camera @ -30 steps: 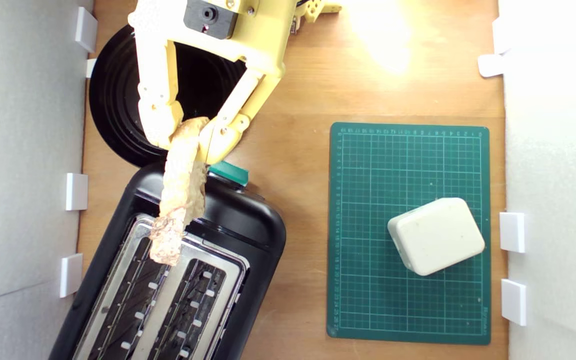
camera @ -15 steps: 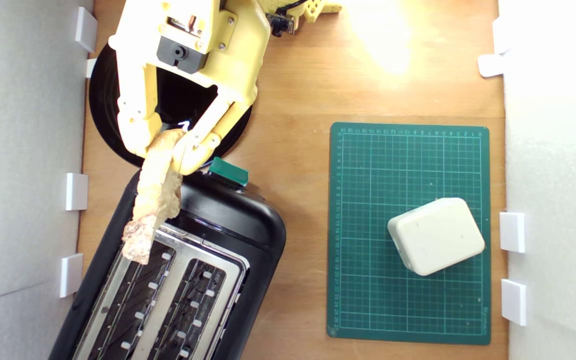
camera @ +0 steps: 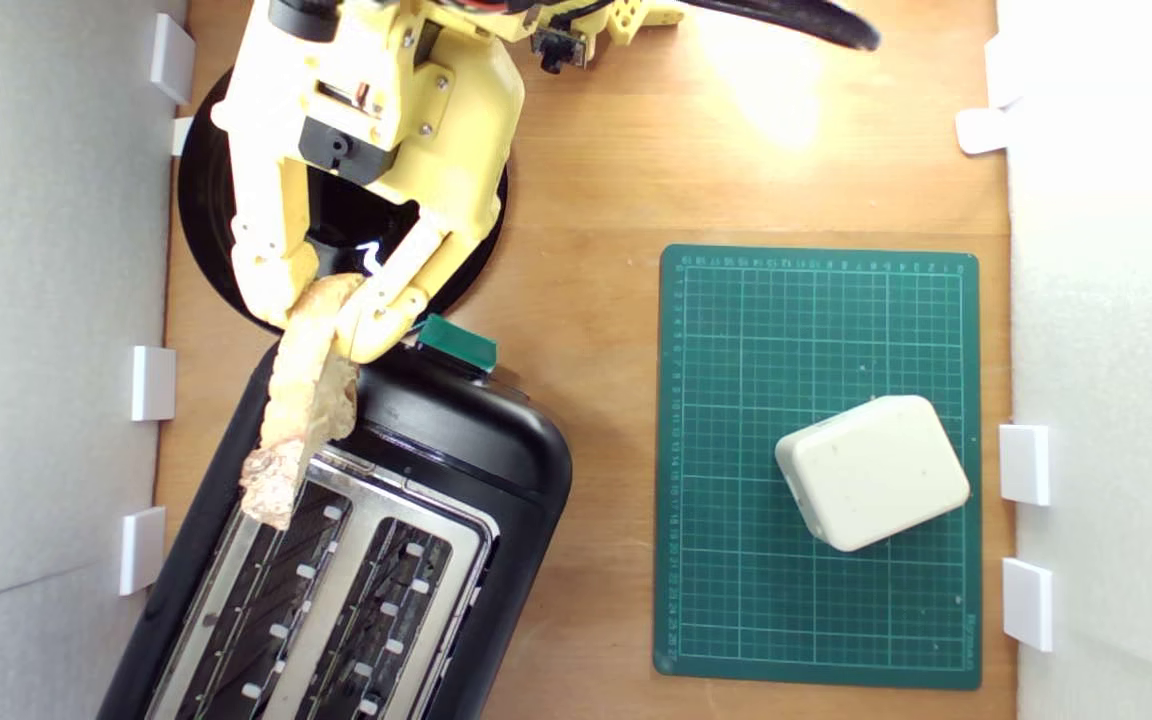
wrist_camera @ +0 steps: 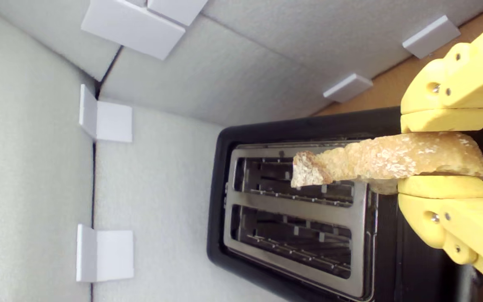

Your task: Pick bread and place in toaster

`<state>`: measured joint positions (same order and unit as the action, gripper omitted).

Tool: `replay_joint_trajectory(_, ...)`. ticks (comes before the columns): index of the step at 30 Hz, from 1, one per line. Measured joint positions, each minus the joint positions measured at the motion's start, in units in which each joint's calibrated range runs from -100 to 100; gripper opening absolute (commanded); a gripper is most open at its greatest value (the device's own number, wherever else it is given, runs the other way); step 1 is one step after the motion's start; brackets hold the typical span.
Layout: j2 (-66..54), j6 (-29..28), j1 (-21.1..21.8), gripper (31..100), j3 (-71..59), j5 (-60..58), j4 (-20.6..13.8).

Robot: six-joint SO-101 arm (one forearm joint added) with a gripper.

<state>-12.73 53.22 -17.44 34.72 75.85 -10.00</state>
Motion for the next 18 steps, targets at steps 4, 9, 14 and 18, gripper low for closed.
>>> replay_joint_trajectory(4,0.76,-0.47,-0.09,58.7,1.02,-2.12,0.00)
replay_joint_trajectory(9,3.28,-0.72,-0.09,58.7,1.29,-6.78,0.00)
replay_joint_trajectory(14,4.54,-0.72,-0.82,58.7,1.57,-8.98,0.09)
replay_joint_trajectory(18,6.30,-0.72,-1.19,58.7,1.57,-8.98,-0.53)
